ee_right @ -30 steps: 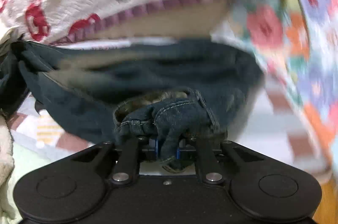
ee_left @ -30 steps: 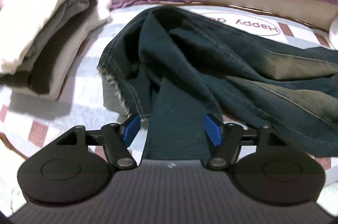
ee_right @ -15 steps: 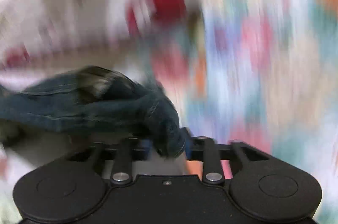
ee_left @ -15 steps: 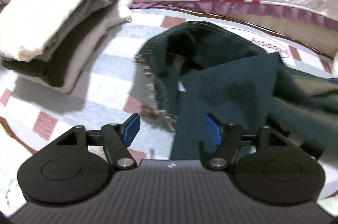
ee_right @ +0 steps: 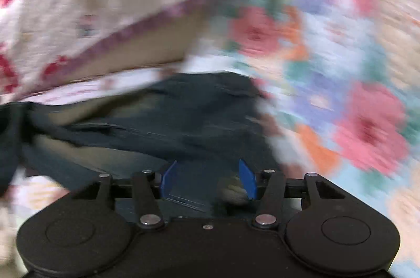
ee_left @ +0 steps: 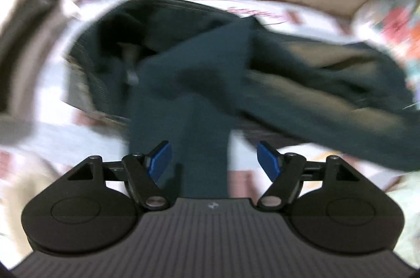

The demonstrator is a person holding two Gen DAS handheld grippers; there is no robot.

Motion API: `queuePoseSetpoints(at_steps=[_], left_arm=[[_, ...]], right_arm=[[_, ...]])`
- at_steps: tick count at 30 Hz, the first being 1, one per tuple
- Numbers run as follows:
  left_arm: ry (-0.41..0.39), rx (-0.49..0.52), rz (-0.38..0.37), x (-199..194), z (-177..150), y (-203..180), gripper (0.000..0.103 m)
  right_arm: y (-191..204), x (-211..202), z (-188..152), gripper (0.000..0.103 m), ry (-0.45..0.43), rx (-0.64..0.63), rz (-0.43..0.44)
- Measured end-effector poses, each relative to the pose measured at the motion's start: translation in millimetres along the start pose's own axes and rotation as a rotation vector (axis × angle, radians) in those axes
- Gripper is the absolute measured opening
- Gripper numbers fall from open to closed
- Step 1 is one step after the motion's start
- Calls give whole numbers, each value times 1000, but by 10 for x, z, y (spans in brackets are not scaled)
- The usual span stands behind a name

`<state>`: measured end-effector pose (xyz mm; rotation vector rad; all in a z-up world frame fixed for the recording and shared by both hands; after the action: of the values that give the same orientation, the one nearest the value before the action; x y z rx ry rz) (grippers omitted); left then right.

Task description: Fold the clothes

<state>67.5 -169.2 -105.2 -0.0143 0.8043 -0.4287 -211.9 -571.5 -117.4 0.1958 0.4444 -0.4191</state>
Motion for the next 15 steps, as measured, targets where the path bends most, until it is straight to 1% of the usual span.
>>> queuePoseSetpoints(at_steps=[1,2,5,6,7,8,9,10,11,12,13,15], left_arm=[[-6,-25,-23,-37,19,-7,71],[-19,-18,-4,-75,39,7,71],[-55,50,112,-202,91,98,71],[-59,41,115,-242,89,151,71],[-47,4,79,-295,69,220,71],[-30,-53,43,-339,42,310,71],[-14,-110,8,-386,15,399,71],[-20,-158,4,-457,-26,488,71],[-29,-163,20,-516,-64,543,71],[-39,-167,35,-574,-102,598,71],[-48,-159,52,-615,-135,639,71],[-89,-149,79,-640,-154,706,71]], right_arm=[[175,97,-20,57,0,5,54],[394,192,-56,57,14,15,114],[1130,504,-191,57,63,25,310],[1380,577,-193,57,51,32,363],[1581,628,-149,57,33,51,407],[1795,681,-75,57,27,73,468],[2013,738,-10,57,36,83,535],[2231,792,55,58,47,91,602],[2448,845,120,60,57,100,670],[2645,892,98,62,64,83,711],[2814,939,39,63,72,55,739],[3101,1113,-177,63,127,-1,755]])
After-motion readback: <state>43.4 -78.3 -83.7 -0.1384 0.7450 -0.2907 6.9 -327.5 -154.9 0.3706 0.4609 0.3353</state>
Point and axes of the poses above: each gripper's, at about its wrist camera, not at the fingertips, and x roughly the way its jaws point, y to its left, z to its top, the point moved 5 cm from there along x, roughly the way its jaws point, and after that the axes turned 15 degrees about -y, right-handed, at the moved point
